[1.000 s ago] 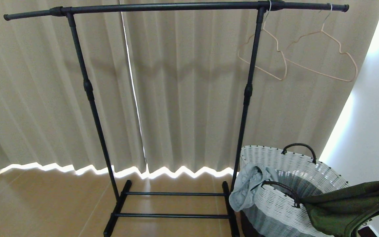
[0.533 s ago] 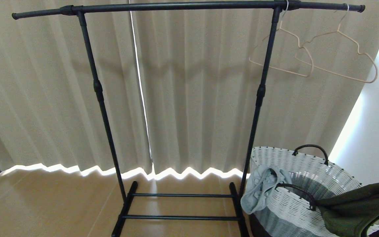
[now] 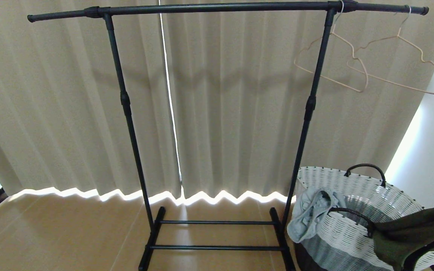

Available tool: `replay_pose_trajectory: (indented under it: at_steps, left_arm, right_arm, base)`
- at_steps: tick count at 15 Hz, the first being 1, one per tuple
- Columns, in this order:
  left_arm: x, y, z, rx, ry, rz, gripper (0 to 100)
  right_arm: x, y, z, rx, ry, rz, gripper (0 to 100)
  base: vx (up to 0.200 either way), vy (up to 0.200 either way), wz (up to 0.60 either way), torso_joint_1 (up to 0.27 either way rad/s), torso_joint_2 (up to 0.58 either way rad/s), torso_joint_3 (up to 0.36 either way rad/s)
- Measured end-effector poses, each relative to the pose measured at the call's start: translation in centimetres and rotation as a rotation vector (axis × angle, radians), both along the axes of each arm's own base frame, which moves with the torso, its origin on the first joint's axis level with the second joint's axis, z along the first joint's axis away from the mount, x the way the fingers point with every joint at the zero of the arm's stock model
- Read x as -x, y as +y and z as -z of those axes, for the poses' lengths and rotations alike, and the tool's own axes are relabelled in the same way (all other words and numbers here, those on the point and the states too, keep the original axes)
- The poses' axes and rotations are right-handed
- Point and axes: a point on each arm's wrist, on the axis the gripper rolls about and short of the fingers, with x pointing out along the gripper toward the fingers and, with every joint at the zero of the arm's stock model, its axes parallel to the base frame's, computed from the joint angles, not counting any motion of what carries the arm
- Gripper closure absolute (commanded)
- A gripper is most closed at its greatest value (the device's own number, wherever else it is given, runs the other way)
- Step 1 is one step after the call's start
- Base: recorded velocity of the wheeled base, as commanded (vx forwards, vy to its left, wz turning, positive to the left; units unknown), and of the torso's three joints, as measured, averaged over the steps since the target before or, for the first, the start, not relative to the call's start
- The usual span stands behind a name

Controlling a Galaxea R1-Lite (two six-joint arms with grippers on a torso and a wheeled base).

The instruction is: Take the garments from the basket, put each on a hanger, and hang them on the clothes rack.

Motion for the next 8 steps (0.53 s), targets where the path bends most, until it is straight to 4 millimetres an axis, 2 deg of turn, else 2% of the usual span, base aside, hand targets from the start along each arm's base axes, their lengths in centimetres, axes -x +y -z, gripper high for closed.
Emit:
replay_pose_trajectory:
  at_steps: [4, 8]
  left_arm:
    - [0.0, 0.0, -0.1, -0.026, 0.006, 0.023, 0]
    - [0.0, -0.1, 0.0, -0.019, 0.002, 0.037, 0]
  right_arm:
    - [-0.3, 0.3, 0.1, -0.032, 0.007, -0.089, 100]
    - [-1.3, 1.6, 0.6, -0.070, 0.054, -0.252, 100]
  base:
    - [0.000, 0.000, 0.00, 0.000, 0.00, 0.000]
    - [0.000, 0.000, 0.00, 0.000, 0.00, 0.000]
